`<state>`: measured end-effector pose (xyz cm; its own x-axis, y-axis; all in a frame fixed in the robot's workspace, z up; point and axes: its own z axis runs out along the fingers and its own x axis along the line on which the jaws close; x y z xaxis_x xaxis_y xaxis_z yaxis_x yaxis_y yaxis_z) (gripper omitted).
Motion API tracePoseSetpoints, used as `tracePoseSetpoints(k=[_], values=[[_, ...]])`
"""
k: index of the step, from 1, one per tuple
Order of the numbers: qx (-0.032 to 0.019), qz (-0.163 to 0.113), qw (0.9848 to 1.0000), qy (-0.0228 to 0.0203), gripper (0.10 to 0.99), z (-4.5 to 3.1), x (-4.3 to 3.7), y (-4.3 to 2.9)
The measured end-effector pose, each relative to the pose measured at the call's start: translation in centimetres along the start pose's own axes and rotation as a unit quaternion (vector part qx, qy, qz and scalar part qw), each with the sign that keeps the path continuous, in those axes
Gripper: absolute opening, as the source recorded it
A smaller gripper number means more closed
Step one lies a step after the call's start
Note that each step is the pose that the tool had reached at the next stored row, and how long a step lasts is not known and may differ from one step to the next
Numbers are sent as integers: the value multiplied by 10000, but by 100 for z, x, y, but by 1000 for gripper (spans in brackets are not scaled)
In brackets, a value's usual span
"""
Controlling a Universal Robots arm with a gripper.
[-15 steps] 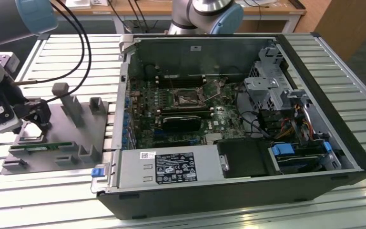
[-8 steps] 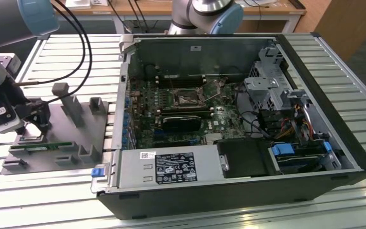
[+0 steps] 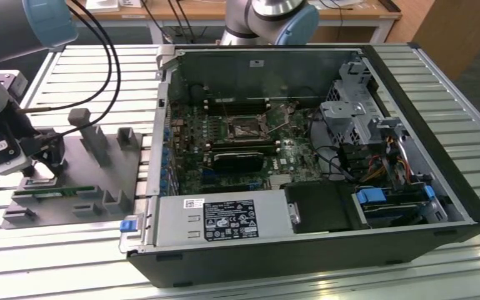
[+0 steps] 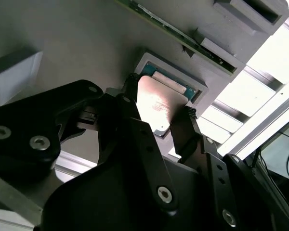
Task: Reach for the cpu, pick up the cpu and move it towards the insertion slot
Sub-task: 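Pick up the cpu and move it towards the insertion slot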
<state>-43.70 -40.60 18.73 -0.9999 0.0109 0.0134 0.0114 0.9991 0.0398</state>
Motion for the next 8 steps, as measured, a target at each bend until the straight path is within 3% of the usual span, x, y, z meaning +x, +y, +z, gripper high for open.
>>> tracePoseSetpoints(k=[8], values=[[-1, 0, 10000, -3, 525, -2, 0, 8]])
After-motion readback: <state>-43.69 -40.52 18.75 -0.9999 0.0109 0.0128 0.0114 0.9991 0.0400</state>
